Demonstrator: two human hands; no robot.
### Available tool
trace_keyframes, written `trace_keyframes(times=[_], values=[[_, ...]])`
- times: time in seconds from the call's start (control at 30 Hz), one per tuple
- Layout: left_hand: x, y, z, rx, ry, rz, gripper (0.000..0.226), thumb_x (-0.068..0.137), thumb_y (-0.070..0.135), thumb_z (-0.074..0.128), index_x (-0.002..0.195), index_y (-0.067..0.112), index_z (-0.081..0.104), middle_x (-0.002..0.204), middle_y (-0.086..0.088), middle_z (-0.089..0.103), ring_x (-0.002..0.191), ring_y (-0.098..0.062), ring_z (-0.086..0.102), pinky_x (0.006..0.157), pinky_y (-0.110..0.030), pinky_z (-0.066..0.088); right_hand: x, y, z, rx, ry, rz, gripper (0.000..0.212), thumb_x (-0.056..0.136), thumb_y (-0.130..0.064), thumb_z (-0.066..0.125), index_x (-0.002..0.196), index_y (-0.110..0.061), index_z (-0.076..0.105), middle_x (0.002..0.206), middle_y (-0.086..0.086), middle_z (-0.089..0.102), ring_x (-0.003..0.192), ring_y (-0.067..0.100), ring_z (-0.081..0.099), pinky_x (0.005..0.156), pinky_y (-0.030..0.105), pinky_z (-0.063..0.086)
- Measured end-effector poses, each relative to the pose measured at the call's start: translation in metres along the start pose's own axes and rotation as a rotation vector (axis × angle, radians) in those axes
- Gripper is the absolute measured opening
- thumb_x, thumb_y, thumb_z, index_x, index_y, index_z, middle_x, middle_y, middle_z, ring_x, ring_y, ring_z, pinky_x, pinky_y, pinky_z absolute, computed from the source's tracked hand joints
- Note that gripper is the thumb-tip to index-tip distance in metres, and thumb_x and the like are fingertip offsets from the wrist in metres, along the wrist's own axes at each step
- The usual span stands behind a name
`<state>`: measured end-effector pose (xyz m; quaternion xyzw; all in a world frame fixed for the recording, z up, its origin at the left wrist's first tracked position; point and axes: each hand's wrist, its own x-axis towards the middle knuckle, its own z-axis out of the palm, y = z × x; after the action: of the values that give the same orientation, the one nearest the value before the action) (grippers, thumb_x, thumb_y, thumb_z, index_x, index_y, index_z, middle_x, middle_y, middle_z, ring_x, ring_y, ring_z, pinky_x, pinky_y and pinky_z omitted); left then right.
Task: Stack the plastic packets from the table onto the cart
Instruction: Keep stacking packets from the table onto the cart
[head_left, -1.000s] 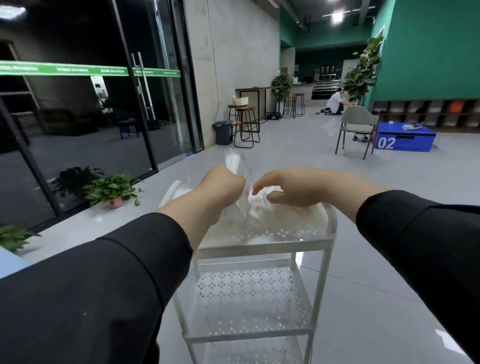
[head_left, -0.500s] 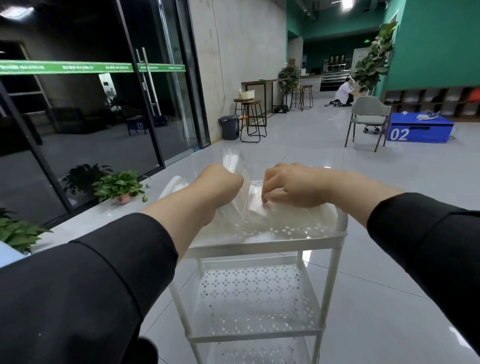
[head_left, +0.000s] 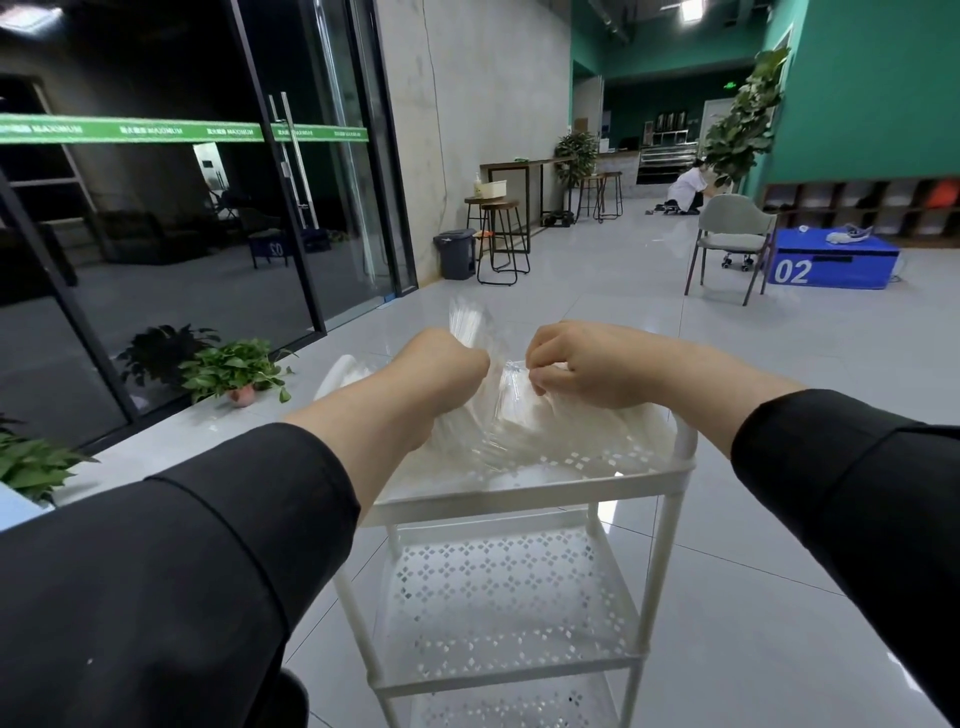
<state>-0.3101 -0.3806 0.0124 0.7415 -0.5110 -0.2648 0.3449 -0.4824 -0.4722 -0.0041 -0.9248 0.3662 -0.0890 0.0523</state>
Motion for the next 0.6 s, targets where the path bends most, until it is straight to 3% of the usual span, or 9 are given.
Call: trace_keyframes(times=[0.1,0.3,0.43,0.6], values=[[0.002,0.004,0.000,-0.016,0.013,0.019,0.018,0.098,0.018,0.052,0.111,0.008,0.057,0.094,-0.006,0.050,0.071,-0.017,0.041,0.061,-0.028,0.033,0.000,0.001,0.001,-0.004,0.037,0.031,0.029,0.098,-0.032,0.048,0.078,-0.027,0.068,0.112,-0.015,0.059,0.103,0.015,0.058,0.096,0.042,0.047],[0.006,0.020,0.007,-0.090,-0.048,-0.068,0.006,0.096,0.014,0.056,0.093,0.010,0.053,0.084,-0.008,0.043,0.076,-0.026,0.044,0.062,-0.029,0.036,0.001,0.005,0.001,0.052,0.126,0.134,0.028,0.091,-0.031,0.049,0.073,-0.020,0.068,0.106,-0.014,0.061,0.093,0.018,0.062,0.090,0.045,0.051],[0.010,0.028,0.020,-0.146,-0.079,-0.122,0.015,0.096,0.012,0.057,0.111,0.007,0.055,0.090,-0.011,0.048,0.086,-0.029,0.058,0.072,-0.036,0.044,0.000,0.006,0.000,0.034,0.169,0.157,0.036,0.077,-0.037,0.042,0.073,-0.010,0.066,0.098,0.003,0.068,0.088,0.028,0.064,0.081,0.049,0.055],[0.010,0.033,0.034,-0.182,-0.099,-0.141,0.009,0.096,0.007,0.056,0.105,0.007,0.056,0.080,-0.010,0.047,0.068,-0.024,0.048,0.072,-0.034,0.048,0.002,0.010,0.001,0.027,0.230,0.180,0.048,0.070,-0.041,0.036,0.080,-0.004,0.064,0.101,0.017,0.069,0.092,0.037,0.063,0.080,0.053,0.056]])
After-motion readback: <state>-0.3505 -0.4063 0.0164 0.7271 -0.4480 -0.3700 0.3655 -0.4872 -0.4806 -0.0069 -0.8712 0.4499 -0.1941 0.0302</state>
